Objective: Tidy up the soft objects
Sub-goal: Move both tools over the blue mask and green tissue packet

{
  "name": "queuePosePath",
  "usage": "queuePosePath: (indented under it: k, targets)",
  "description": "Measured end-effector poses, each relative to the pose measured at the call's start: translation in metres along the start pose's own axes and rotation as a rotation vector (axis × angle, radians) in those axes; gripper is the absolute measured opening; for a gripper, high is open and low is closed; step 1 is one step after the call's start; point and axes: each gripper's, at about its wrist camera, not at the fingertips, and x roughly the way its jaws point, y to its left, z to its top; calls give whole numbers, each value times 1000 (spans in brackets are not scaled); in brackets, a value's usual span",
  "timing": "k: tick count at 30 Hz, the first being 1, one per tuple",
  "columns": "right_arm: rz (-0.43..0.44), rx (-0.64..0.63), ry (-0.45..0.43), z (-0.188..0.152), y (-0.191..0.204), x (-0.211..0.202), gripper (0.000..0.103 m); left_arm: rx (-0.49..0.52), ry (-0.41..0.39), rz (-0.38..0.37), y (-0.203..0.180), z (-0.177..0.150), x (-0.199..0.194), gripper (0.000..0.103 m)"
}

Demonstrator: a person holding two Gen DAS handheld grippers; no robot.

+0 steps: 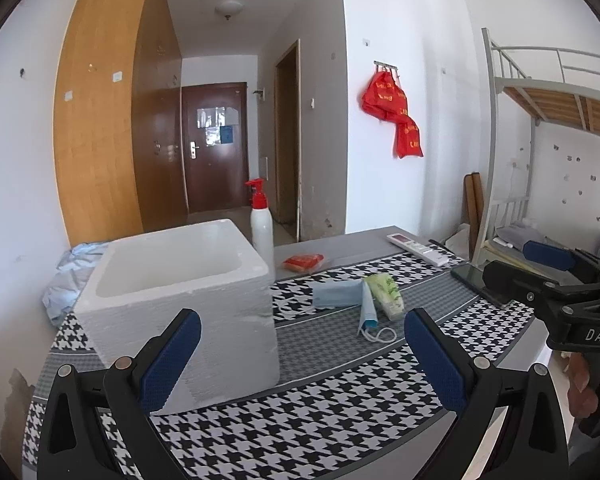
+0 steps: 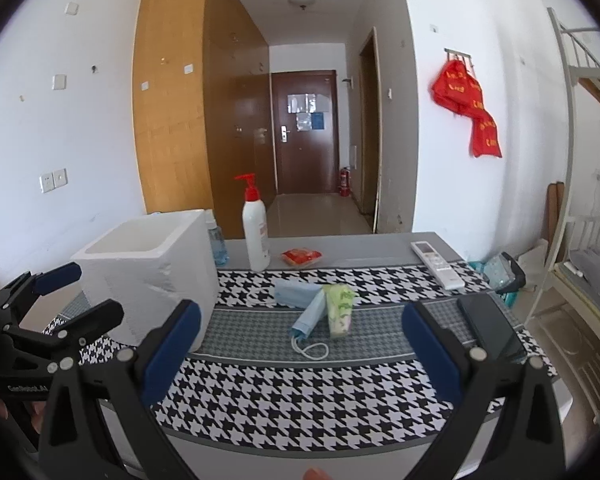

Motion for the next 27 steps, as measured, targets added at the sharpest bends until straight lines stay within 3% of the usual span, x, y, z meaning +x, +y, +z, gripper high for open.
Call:
queuePosePath:
  k: [27]
  targets:
    - [-42,44,102,-20,-47,46,102,19,108,-73,-40,-5,66,102]
